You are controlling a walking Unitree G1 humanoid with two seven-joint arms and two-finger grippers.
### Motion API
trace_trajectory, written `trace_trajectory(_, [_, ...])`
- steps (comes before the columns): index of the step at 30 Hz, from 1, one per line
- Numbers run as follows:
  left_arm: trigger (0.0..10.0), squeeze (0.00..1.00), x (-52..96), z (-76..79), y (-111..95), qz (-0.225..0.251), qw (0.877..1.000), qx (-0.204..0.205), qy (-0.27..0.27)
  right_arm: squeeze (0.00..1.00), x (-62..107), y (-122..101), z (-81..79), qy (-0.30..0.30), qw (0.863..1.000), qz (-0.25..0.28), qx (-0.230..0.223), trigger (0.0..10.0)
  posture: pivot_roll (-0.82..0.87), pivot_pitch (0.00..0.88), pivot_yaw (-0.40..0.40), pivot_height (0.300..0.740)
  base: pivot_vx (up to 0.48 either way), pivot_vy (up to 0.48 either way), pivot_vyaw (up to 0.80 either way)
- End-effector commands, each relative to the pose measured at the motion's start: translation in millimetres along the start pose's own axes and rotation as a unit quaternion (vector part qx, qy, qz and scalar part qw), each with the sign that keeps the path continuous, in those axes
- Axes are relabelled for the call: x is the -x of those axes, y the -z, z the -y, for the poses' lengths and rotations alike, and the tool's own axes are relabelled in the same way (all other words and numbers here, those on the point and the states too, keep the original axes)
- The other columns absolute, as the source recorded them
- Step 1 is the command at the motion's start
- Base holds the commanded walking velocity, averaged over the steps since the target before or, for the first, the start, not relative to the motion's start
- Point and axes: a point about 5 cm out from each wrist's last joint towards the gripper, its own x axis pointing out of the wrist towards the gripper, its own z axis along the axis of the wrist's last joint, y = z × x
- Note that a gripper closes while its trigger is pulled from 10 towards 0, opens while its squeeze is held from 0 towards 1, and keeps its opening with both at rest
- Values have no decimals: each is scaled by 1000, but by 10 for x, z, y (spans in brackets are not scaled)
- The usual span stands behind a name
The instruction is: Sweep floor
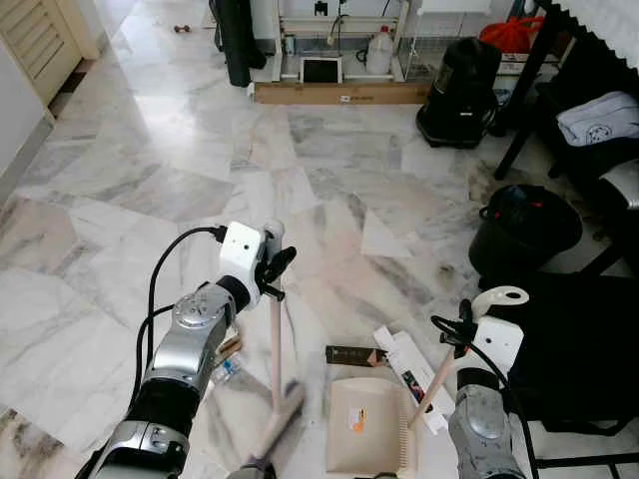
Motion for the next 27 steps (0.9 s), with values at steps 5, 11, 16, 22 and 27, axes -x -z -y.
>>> trace_trajectory(5, [10000, 0, -58, 48, -86, 17, 998, 57, 21, 0, 35, 55, 11, -2, 1000, -13, 4, 10000, 89, 174, -5, 740, 0, 0, 0])
trace_trajectory(11, [10000, 0, -62, 131, -182, 35, 992, 95, 71, 0, 17, 42, 2, -5, 1000, -11, 4, 10000, 92, 172, -8, 740, 0, 0, 0])
trace_trajectory(16, [10000, 0, -56, 196, -237, 45, 988, 104, 100, 0, 3, 31, -4, -5, 1000, -10, 3, 10000, 95, 168, -10, 740, 0, 0, 0])
trace_trajectory(22, [10000, 0, -56, 202, -326, 60, 985, 118, 110, 0, -27, -5, -16, -5, 1000, -4, 0, 10000, 96, 161, -10, 740, 0, 0, 0])
trace_trajectory(27, [10000, 0, -53, 148, -409, 80, 986, 110, 100, 0, -55, -35, -9, -2, 1000, 2, -3, 10000, 99, 154, -12, 740, 0, 0, 0])
